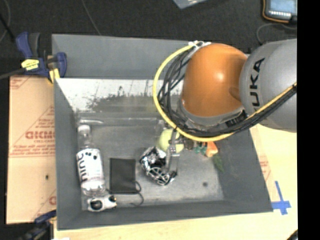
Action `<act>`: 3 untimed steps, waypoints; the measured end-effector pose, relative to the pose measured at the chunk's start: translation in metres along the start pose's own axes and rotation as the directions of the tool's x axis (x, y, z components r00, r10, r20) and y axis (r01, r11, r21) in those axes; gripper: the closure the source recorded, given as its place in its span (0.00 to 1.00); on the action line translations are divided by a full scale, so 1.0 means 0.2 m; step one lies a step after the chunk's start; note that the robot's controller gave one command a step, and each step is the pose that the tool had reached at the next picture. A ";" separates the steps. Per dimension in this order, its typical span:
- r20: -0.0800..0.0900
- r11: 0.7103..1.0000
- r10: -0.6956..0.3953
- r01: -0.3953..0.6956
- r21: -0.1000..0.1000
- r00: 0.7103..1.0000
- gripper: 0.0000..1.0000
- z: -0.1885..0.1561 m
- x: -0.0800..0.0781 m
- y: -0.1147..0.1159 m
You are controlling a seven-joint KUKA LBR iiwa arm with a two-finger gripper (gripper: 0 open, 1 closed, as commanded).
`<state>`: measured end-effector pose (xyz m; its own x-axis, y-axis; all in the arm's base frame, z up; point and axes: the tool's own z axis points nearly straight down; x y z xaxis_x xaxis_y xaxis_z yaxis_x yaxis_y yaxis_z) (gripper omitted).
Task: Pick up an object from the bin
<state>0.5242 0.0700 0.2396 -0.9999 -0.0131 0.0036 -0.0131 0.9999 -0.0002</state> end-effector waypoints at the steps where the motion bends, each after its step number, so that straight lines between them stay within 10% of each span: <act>1: 0.015 0.992 -0.124 0.124 0.001 0.992 0.00 0.09 0.10 0.03; 3: 0.006 0.965 -0.262 0.262 0.004 0.965 0.00 0.31 0.10 -0.17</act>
Offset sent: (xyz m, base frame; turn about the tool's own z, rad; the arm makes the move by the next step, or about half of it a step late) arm -0.0367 -0.0427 -0.0722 -0.1863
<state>0.5041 0.0348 0.1771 -0.9616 -0.2744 -0.0021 -0.2744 0.9616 -0.0036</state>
